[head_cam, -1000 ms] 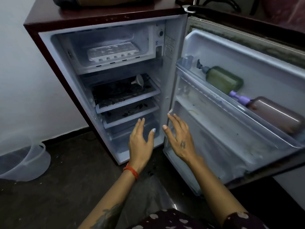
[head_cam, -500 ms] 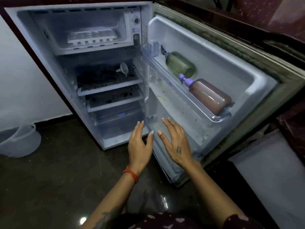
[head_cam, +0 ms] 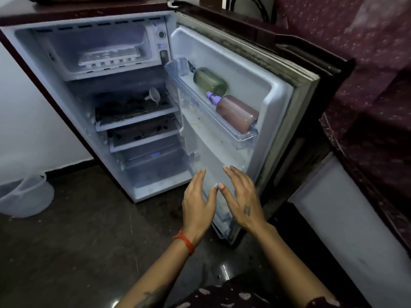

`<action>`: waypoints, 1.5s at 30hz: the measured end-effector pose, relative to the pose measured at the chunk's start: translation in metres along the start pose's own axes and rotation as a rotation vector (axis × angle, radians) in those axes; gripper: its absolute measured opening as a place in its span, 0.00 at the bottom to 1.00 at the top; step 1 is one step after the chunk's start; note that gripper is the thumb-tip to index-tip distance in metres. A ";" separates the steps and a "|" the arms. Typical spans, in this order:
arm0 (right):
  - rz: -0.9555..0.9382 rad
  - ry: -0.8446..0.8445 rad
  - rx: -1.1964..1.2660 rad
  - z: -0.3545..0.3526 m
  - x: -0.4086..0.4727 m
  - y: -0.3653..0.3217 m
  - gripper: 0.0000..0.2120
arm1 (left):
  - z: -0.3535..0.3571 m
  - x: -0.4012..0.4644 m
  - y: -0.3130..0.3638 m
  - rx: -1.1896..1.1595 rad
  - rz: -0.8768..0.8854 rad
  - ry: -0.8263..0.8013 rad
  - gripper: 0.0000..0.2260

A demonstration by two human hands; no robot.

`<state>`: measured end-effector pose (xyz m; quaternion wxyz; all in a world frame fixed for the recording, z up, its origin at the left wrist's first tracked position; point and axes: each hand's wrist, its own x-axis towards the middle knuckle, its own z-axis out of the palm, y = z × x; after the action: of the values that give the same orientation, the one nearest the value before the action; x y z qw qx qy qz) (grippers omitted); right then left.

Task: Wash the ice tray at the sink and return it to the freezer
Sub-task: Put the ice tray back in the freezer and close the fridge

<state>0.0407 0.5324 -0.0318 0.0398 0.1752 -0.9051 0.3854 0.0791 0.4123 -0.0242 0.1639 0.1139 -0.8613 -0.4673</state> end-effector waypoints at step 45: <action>-0.116 0.310 0.278 -0.108 0.001 0.045 0.28 | 0.108 -0.034 0.117 -0.033 0.025 0.254 0.31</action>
<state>0.0169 0.6375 0.0129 0.1762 0.1694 -0.8148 0.5257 0.0633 0.5699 0.0139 0.2793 0.1585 -0.8271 -0.4612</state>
